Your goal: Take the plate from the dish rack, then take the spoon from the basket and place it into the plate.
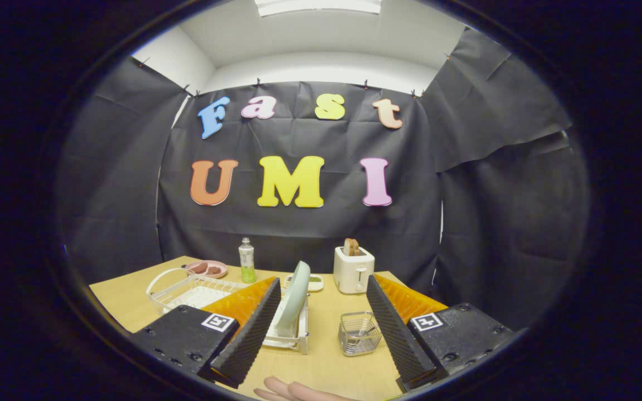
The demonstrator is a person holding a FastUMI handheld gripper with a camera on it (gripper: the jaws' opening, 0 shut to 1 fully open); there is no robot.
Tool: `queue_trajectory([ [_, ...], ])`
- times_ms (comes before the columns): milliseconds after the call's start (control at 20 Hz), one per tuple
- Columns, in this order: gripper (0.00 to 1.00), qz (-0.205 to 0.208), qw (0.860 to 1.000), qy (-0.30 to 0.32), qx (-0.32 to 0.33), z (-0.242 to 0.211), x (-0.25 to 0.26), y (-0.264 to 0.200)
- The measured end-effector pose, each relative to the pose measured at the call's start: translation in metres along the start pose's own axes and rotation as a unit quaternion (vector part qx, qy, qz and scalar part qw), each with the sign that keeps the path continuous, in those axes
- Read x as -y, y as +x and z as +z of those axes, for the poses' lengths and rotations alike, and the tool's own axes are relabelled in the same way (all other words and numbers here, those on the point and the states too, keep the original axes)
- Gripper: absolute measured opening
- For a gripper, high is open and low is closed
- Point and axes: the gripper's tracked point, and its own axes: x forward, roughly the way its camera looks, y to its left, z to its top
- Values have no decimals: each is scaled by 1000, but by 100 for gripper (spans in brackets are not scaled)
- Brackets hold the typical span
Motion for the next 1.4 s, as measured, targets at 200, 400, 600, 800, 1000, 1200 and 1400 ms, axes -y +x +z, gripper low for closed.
queue_trajectory([
  [200, 99, 1, 1000, -5, -18, -6, 4, 14],
  [400, 100, 9, 998, -6, -58, -10, -1, 56],
  [600, 99, 35, 994, -1, -100, 2, -17, 112],
  [800, 99, 46, 980, -39, -187, -8, -32, 164],
  [1000, 96, 67, 952, -67, -292, -16, -55, 195],
  [1200, 85, 55, 915, -113, -384, -18, -59, 219],
  [1400, 73, 36, 859, -155, -487, -33, -47, 226],
])
